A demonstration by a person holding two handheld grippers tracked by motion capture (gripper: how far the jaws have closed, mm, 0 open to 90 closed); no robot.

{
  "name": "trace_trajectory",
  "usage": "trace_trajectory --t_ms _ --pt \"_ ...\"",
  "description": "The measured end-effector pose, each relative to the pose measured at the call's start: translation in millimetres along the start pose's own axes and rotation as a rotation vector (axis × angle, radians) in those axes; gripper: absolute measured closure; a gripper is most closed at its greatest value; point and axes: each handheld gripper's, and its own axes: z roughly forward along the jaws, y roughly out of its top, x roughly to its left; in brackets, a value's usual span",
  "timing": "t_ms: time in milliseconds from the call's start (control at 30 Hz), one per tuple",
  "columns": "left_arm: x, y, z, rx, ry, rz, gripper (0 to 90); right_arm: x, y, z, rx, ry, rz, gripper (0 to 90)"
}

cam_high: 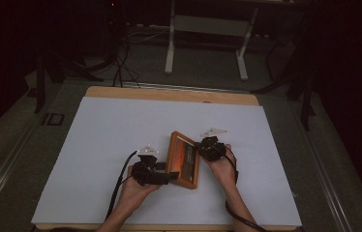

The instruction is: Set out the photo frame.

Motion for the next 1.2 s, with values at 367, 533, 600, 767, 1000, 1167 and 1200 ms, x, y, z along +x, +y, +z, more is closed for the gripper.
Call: trace_trajectory --t_ms 367,533,600,767,1000,1167,1200 --pt "-4.3 -5.2 9.5 -0.01 -0.009 -0.019 40.4 -0.2 -0.4 -0.1 -0.002 0.001 0.004 89.9" --pt "-5.1 -5.8 12.0 -0.02 0.003 -0.03 42.1 -0.1 -0.8 0.0 -0.006 0.001 0.008 89.9" --pt "-5.2 -6.1 13.0 -0.024 0.008 -0.031 42.9 -0.1 -0.9 0.0 -0.006 0.0 0.008 89.9" --pt "-3.7 -7.3 14.1 -0.04 -0.001 -0.05 46.0 -0.3 -0.8 0.0 -0.006 0.001 0.009 89.9" --pt "-2.7 -6.6 13.8 -0.033 -0.013 -0.088 48.8 -1.0 -1.4 -0.2 -0.009 0.005 0.013 89.9" --pt "-2.0 -6.4 13.7 -0.032 -0.018 -0.098 49.7 -1.0 -1.7 -0.7 -0.01 0.002 0.013 89.9" --pt "-1.3 -6.5 13.5 -0.032 -0.021 -0.101 50.2 -1.1 -1.7 -1.0 -0.009 -0.001 0.011 89.8"
